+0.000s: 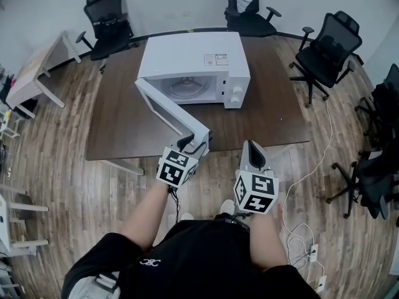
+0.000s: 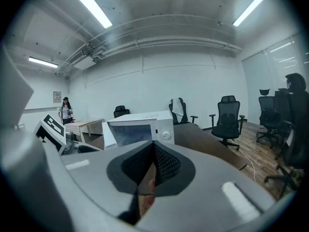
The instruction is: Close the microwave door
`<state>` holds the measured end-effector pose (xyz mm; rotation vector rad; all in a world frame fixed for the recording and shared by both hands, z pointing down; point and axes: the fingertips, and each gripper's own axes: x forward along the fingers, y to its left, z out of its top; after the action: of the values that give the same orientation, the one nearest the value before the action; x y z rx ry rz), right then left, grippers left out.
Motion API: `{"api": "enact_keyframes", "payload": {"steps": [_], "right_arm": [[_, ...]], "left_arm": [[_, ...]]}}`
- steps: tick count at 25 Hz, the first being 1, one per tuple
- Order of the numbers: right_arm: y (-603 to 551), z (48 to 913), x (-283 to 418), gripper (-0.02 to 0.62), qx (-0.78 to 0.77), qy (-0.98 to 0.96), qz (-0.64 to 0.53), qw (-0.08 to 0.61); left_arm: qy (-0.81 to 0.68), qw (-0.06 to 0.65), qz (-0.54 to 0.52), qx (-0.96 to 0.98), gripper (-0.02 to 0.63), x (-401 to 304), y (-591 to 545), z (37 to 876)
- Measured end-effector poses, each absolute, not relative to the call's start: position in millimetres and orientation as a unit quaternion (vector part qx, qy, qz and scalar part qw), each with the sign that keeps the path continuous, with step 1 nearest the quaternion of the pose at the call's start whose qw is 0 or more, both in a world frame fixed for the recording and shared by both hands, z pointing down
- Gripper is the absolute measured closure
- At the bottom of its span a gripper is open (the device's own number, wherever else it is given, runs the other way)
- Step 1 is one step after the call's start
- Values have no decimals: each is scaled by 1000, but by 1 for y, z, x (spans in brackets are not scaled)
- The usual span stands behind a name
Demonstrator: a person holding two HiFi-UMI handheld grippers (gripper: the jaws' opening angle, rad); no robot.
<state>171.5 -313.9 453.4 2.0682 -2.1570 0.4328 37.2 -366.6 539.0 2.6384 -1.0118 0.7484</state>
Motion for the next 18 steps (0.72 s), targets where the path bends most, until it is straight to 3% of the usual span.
{"api": "enact_keyframes", "payload": {"steps": [18], "right_arm": [[-361, 459, 243, 586, 653, -742, 139, 65]], "left_arm": [[-432, 129, 238, 860, 417, 105, -441, 536]]}}
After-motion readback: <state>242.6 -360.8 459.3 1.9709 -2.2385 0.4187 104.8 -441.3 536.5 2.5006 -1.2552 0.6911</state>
